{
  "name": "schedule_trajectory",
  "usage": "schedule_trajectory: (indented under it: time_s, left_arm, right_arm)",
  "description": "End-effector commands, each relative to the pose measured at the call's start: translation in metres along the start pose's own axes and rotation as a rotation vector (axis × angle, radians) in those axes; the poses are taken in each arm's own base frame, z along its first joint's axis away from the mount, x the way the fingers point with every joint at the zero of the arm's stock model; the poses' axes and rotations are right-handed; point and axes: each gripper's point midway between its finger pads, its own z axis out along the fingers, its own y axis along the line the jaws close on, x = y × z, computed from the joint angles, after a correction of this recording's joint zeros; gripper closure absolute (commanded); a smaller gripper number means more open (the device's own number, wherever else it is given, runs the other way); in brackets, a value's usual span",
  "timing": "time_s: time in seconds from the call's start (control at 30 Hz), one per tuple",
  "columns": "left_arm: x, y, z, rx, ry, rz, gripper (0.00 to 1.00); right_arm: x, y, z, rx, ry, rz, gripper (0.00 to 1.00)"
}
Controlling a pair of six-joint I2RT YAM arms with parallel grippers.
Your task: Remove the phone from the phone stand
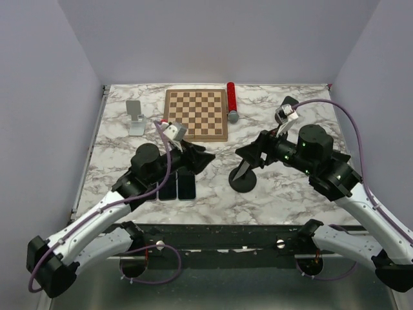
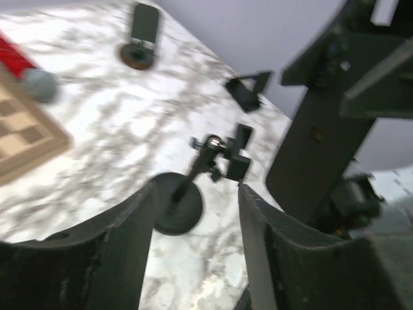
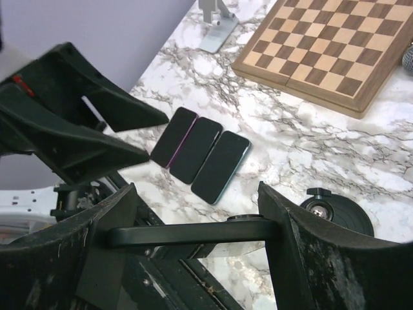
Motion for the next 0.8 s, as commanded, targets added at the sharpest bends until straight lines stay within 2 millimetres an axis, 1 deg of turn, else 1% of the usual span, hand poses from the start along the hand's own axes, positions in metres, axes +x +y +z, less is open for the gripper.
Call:
schedule_trajectory:
  time_s: [0.0,0.03,0.1,0.17,0.23,0.27,0.33,0.4,0.5,0.57,0.63,0.7,0.77]
  left_arm:
    - [-0.036,0.055,-0.055,-0.444,-0.067,0.071,0.34]
    - [-0.047,0.058,-0.065,-0.488,-0.100,0.087,0.32]
    - [-0.071,0.057,-0.087,-0.551,-0.173,0.126,0.29]
    - [-0.093,0.053,-0.105,-0.582,-0.237,0.175,0.26]
    - [-0.112,0.048,-0.122,-0.604,-0.294,0.221,0.24]
    - [-0.120,0.046,-0.127,-0.612,-0.310,0.245,0.23]
    - [-0.134,0.042,-0.136,-0.629,-0.335,0.285,0.22]
    - [-0.146,0.038,-0.141,-0.638,-0.355,0.319,0.22]
    - [-0.162,0.035,-0.144,-0.652,-0.379,0.372,0.20]
    - [-0.169,0.036,-0.144,-0.667,-0.393,0.396,0.19]
    - [-0.170,0.040,-0.142,-0.681,-0.394,0.429,0.18]
    - [-0.162,0.047,-0.137,-0.693,-0.369,0.461,0.18]
    - [-0.148,0.057,-0.131,-0.708,-0.328,0.481,0.18]
  right_arm:
    - [-0.023,0.017,0.005,-0.038,-0.031,0.072,0.99]
    - [-0.021,0.020,0.010,-0.047,0.000,0.087,0.99]
    - [-0.010,0.021,0.025,-0.052,0.079,0.108,0.99]
    - [0.003,0.016,0.041,-0.025,0.163,0.137,0.99]
    - [0.017,0.008,0.058,0.036,0.240,0.162,0.99]
    - [0.024,0.009,0.065,0.066,0.270,0.157,0.99]
    - [0.037,0.018,0.079,0.115,0.311,0.125,0.99]
    - [0.054,0.015,0.093,0.186,0.365,0.140,0.99]
    - [0.083,0.010,0.116,0.253,0.457,0.159,0.99]
    - [0.099,0.004,0.129,0.304,0.488,0.162,0.99]
    - [0.113,-0.005,0.137,0.356,0.502,0.156,0.99]
    - [0.130,-0.015,0.145,0.402,0.531,0.149,0.99]
    - [0.147,-0.021,0.153,0.423,0.564,0.152,0.99]
